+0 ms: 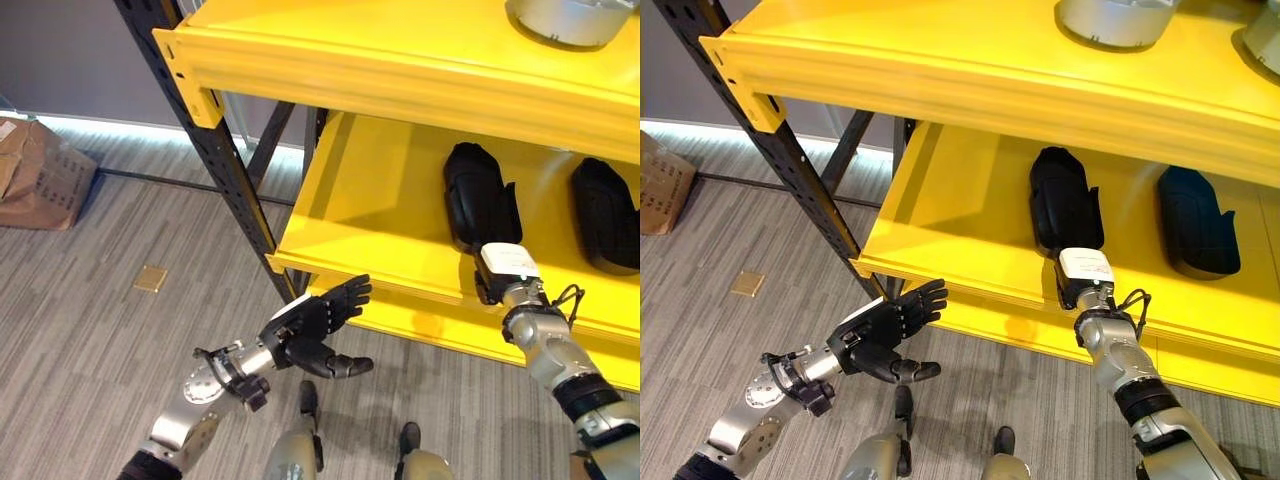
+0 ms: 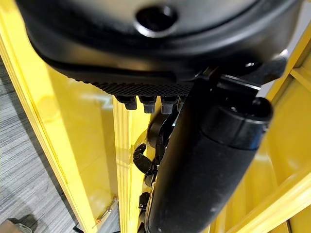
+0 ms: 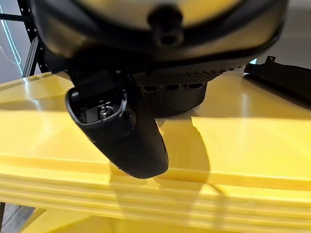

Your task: Move parts from the plastic box to the shelf.

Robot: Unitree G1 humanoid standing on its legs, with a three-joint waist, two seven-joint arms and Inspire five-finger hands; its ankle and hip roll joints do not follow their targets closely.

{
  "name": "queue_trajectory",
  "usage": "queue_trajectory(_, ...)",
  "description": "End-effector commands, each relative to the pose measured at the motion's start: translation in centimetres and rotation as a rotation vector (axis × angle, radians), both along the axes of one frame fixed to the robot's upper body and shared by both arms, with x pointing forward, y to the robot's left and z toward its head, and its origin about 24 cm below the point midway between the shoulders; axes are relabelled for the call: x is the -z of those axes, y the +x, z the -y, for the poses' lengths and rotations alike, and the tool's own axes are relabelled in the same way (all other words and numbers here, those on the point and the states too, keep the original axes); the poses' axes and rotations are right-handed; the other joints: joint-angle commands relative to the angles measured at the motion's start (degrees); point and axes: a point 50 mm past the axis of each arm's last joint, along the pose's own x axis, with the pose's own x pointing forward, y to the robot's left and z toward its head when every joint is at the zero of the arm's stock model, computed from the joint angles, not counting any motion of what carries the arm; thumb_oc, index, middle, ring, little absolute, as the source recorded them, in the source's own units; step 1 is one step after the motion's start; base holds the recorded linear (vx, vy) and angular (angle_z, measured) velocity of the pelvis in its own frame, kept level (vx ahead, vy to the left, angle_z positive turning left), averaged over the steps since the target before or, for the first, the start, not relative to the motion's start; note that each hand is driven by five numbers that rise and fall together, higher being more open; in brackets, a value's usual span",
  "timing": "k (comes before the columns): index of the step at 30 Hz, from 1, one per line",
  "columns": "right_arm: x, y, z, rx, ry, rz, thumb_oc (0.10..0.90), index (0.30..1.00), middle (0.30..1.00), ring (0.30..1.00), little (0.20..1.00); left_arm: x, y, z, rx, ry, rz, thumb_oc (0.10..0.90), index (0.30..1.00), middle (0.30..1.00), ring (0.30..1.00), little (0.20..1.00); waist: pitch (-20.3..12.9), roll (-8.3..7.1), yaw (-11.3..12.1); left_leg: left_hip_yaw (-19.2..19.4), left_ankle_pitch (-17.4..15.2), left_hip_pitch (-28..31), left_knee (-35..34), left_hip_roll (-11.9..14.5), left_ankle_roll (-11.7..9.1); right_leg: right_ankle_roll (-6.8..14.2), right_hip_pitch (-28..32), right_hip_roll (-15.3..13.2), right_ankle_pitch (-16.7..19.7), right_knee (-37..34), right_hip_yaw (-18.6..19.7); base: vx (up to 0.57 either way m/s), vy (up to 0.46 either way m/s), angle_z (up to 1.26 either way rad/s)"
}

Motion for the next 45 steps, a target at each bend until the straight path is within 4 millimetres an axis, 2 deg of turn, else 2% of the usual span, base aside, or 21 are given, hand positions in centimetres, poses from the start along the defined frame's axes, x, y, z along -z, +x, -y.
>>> queue_trajectory(1, -0.1, 0.4, 0.9, 0.034, 0.058, -0.01, 0.9, 1.0, 1.0, 1.0, 1.0, -4.3, 0.2, 1.6, 0.031, -0.165, 0.217, 0.9, 1.0, 1.0, 1.0, 1.0, -1.7, 0.16, 0.3, 2.0, -11.4, 4.0, 4.6, 0.7, 0.3, -2.9, -4.9, 0.7, -2.0, 6.3, 1.9, 0.0, 0.0, 0.0)
queue_trajectory(13, -0.3, 1.3, -1.3, -0.004, 0.201, -0.006, 0.9, 1.0, 1.0, 1.0, 1.0, -4.0, 0.1, 2.2, 0.041, -0.177, 0.198, 0.9, 1.0, 1.0, 1.0, 1.0, -1.9, 0.78, 0.6, 1.5, -11.6, 4.5, 5.2, 0.5, 0.2, -3.3, -4.6, 0.5, -2.3, 6.9, 1.6, 0.01, 0.002, 0.0)
queue_trajectory(27, -0.3, 1.7, -1.9, 0.026, 0.274, 0.052, 0.9, 1.0, 1.0, 1.0, 1.0, -3.6, 0.0, 2.7, 0.048, -0.186, 0.184, 0.9, 1.0, 1.0, 1.0, 1.0, -2.0, 1.24, 0.7, 1.2, -11.7, 4.9, 5.3, 0.5, 0.2, -3.4, -4.3, 0.3, -2.3, 7.2, 1.5, 0.0, 0.0, 0.0)
queue_trajectory(32, -0.9, 1.9, -2.0, 0.037, 0.297, 0.124, 0.9, 1.0, 1.0, 1.0, 1.0, -3.6, 0.0, 2.8, 0.046, -0.191, 0.182, 0.9, 1.0, 1.0, 1.0, 1.0, -1.9, 1.58, 0.6, 1.1, -11.7, 5.0, 5.3, 0.4, 0.3, -3.5, -4.3, 0.3, -2.3, 7.3, 1.6, 0.0, 0.0, 0.0)
queue_trajectory(45, -4.3, 1.9, -2.5, -0.058, 0.198, 0.44, 0.9, 1.0, 1.0, 1.0, 1.0, -3.3, -0.4, 3.1, 0.038, -0.225, 0.171, 0.9, 1.0, 1.0, 1.0, 1.0, -2.4, 2.78, -0.1, 1.0, -11.7, 5.4, 4.9, 0.1, 0.4, -3.4, -4.4, 0.0, -2.5, 7.5, 2.0, 0.0, 0.01, 0.0)
